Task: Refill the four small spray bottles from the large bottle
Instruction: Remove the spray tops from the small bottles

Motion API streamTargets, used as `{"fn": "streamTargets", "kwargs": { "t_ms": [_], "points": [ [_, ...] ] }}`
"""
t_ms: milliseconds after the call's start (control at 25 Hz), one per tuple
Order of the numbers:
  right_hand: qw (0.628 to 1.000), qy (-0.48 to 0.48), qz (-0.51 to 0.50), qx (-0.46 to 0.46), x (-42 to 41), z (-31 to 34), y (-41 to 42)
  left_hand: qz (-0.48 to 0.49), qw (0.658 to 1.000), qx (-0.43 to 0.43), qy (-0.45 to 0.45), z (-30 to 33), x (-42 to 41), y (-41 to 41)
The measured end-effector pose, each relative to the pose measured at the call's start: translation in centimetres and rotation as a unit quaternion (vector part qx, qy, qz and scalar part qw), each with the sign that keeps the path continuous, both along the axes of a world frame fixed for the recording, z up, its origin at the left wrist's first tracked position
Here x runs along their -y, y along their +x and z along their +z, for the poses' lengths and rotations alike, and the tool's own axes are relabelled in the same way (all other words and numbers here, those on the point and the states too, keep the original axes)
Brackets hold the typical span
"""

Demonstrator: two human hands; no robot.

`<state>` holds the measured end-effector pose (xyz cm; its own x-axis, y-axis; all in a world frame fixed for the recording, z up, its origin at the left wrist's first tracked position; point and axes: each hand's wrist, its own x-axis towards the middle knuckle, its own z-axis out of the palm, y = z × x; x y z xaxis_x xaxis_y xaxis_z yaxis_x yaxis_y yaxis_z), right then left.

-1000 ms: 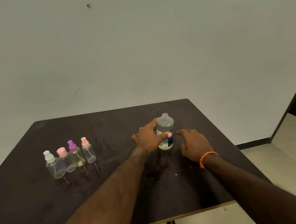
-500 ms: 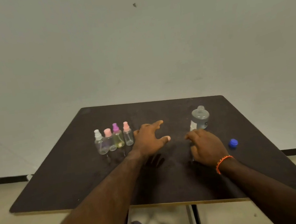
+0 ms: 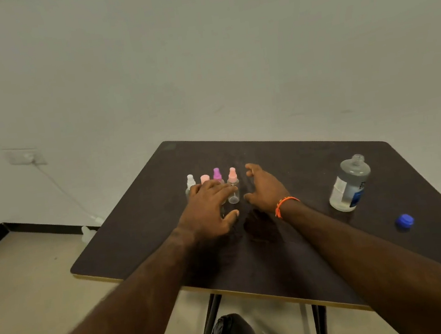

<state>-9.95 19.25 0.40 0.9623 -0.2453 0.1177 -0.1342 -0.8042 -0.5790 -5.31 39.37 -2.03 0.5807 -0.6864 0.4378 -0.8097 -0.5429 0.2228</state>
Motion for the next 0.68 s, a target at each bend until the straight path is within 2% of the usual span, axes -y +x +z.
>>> {"fn": "streamTargets", "kwargs": {
  "t_ms": [120,240,400,680],
  "points": [
    [0.998,0.056,0.015,-0.027,-0.9,-0.3,1.8,0.002,1.000,-0.012,0.004,-0.6,-0.4,0.2],
    [0.997,0.081,0.007,-0.008,-1.6,-1.0,2.6,-0.004,1.000,-0.008,0.013,-0.9,-0.7,0.3],
    [0.996,0.081,-0.026,0.035,-1.6,-1.3,2.4,-0.003,1.000,-0.017,0.024,-0.5,-1.0,0.4],
    [0.997,0.065,-0.034,0.024,0.9,0.1,-2.3,-0.005,0.999,-0.044,0.026,0.3,1.2,-0.6]
  ]
}}
